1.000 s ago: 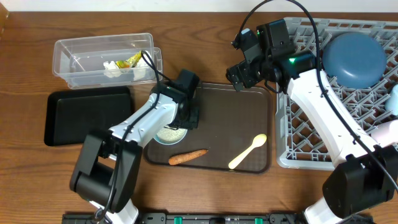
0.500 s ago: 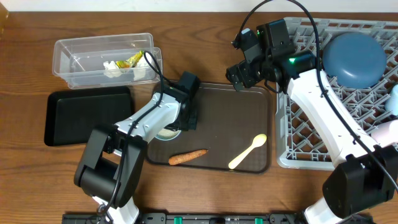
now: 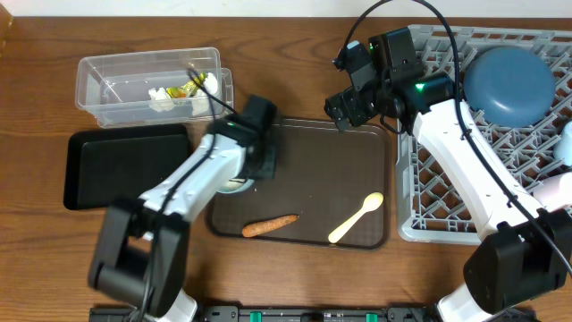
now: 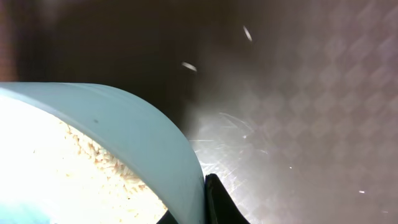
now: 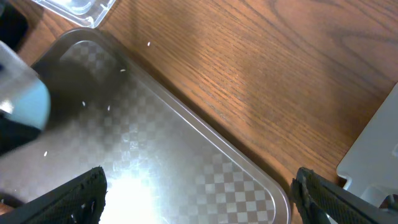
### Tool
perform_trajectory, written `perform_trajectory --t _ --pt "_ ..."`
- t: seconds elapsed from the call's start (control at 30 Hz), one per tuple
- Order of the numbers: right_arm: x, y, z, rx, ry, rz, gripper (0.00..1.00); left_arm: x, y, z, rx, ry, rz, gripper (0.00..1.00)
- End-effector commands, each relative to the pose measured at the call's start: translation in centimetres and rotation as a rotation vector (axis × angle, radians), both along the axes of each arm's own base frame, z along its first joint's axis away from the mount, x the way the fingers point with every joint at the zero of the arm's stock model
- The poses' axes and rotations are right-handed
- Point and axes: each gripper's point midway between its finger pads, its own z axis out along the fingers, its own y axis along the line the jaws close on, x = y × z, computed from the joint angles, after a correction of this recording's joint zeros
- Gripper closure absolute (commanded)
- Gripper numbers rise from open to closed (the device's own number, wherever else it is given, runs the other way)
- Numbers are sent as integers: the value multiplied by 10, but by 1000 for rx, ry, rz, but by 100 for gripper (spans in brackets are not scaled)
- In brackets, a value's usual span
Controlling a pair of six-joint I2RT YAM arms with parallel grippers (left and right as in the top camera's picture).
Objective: Sort waste into correct bins and load items into the dishwasher rack
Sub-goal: 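Lift the rice bowl with the left gripper over the black tray, then tilt the bowl with the left gripper to pour rice onto the black tray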
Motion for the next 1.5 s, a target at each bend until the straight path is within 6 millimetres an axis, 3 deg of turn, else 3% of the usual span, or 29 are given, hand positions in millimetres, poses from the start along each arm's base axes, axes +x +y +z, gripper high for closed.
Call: perform_trajectory --t 0.0,0.17,0.33,0.63,0.9,1.47 --pt "-1 0 3 5 -3 -9 5 9 19 28 -23 -72 54 94" --pt "-1 0 3 5 -2 -9 5 22 57 54 -42 -150 168 94" --pt "-1 0 3 5 -2 -9 5 29 104 67 -54 -187 305 94" --pt "1 -5 2 -17 -9 -25 5 33 150 81 -384 -205 396 94" --pt "1 -5 2 -16 -10 -25 5 29 172 110 -719 -333 314 94" --pt "1 -5 1 -18 -6 -25 5 26 207 97 -1238 -518 255 94"
